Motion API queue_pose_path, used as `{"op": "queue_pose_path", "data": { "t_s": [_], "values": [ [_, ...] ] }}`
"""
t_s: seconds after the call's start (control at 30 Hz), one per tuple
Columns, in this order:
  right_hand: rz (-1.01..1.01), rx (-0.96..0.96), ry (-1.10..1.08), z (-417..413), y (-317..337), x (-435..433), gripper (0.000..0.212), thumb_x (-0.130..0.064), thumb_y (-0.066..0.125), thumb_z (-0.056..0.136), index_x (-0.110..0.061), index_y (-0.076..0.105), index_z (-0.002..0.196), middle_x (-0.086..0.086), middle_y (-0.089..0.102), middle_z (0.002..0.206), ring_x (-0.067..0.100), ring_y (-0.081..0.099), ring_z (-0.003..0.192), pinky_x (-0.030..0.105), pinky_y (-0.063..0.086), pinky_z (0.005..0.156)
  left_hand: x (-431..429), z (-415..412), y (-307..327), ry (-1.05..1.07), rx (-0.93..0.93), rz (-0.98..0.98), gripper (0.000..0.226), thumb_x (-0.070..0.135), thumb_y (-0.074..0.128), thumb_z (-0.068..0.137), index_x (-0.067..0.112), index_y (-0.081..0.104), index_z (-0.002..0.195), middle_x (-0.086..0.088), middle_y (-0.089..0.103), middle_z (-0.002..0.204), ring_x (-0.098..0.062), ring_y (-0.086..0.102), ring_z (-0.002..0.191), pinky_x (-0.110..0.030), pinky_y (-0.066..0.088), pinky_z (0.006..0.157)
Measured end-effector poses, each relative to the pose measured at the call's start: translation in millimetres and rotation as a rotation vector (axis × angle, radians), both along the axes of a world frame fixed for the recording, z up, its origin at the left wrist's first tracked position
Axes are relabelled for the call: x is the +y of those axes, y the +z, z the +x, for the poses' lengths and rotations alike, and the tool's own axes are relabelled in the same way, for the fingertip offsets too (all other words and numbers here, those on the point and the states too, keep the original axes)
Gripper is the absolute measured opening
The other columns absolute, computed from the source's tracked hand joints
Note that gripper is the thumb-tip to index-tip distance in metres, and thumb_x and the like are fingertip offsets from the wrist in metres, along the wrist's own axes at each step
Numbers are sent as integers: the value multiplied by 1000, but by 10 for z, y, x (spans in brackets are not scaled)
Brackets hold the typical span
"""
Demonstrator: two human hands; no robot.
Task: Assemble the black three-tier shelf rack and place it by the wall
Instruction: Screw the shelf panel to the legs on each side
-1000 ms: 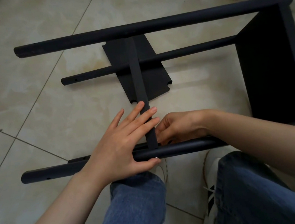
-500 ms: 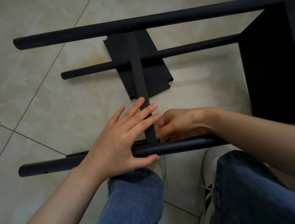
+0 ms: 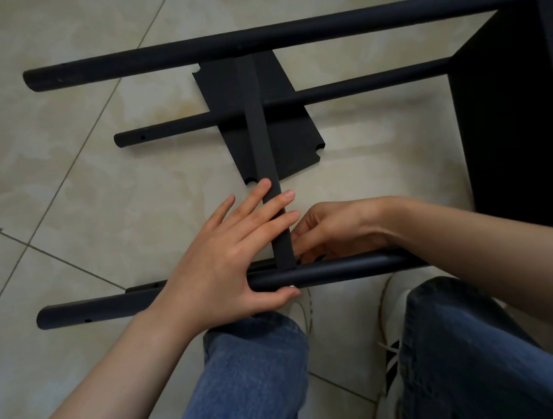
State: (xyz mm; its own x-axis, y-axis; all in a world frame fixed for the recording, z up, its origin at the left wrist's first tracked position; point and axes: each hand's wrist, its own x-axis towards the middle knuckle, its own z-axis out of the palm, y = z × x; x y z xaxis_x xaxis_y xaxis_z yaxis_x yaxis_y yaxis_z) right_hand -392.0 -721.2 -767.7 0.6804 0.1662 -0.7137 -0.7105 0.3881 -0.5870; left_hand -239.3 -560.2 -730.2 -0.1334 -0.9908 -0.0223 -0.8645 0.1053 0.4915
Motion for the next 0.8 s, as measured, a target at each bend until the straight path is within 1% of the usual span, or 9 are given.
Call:
{"op": "queue_pose_path", "data": {
  "t_s": [0.1, 0.27, 0.37, 0.43, 0.5, 0.57, 0.63, 0.7, 0.8],
  "values": [
    [-13, 14, -5, 0, -8, 2, 17, -13, 62, 96, 0, 72, 100, 7, 74, 87, 15, 69, 77, 25, 56, 76, 2, 1, 1, -2, 1, 1, 85, 60, 67, 81, 18, 45, 151, 6, 27, 165, -16, 11, 157, -51, 19, 125],
    [-14, 5, -13, -10, -21, 2, 13, -12, 64, 94, -4, 74, 95, 7, 73, 89, 16, 68, 80, 27, 56, 78, 0, -1, 6, -1, -2, -1, 84, 62, 64, 82, 18, 45, 151, 6, 27, 165, -16, 11, 157, -51, 19, 125],
    [-38, 8, 11, 7, -22, 17, 19, -14, 65, 93, -14, 78, 79, 5, 74, 84, 15, 69, 78, 30, 55, 83, 0, -2, 5, -1, -3, 1, 85, 62, 64, 81, 18, 45, 151, 6, 27, 165, -17, 12, 157, -52, 19, 125],
    [-51, 9, 29, 14, -16, 22, 22, -16, 67, 92, -17, 78, 74, 6, 74, 84, 15, 69, 78, 32, 54, 85, 1, -1, 3, -1, -1, 1, 85, 62, 64, 81, 18, 45, 151, 7, 27, 165, -17, 12, 157, -52, 20, 124],
    [-54, 11, 30, 16, -10, 24, 19, -17, 67, 92, -16, 78, 76, 7, 74, 87, 17, 69, 81, 33, 54, 87, 1, 0, 2, -2, -3, -1, 85, 62, 64, 81, 18, 45, 151, 7, 26, 166, -17, 11, 157, -52, 20, 124],
    [-62, 10, 29, 15, -2, 23, 17, -17, 67, 92, -14, 78, 80, 7, 75, 88, 17, 69, 81, 33, 54, 86, 1, 1, 0, -1, -1, -1, 85, 62, 64, 81, 18, 45, 151, 7, 26, 166, -17, 11, 157, -52, 20, 125],
    [-72, 8, 22, 12, -1, 28, 13, -13, 65, 93, -7, 76, 91, 8, 74, 89, 17, 70, 80, 30, 56, 82, 2, 0, 0, 0, 1, -1, 84, 62, 64, 82, 19, 45, 151, 7, 26, 165, -17, 12, 157, -52, 19, 125],
    [-82, 6, 5, 4, -1, 30, 17, -10, 64, 93, 2, 72, 103, 11, 72, 91, 18, 69, 80, 31, 55, 82, 4, -1, -1, 0, 0, -1, 84, 62, 64, 81, 19, 45, 151, 7, 27, 165, -17, 11, 157, -52, 20, 124],
    [-82, -12, -8, -13, -4, 11, 13, -10, 65, 92, -2, 74, 97, 11, 73, 92, 20, 68, 83, 34, 55, 86, 0, 0, 0, 0, 1, -2, 85, 62, 64, 81, 18, 45, 151, 7, 27, 165, -17, 12, 157, -53, 21, 124]
  ]
}}
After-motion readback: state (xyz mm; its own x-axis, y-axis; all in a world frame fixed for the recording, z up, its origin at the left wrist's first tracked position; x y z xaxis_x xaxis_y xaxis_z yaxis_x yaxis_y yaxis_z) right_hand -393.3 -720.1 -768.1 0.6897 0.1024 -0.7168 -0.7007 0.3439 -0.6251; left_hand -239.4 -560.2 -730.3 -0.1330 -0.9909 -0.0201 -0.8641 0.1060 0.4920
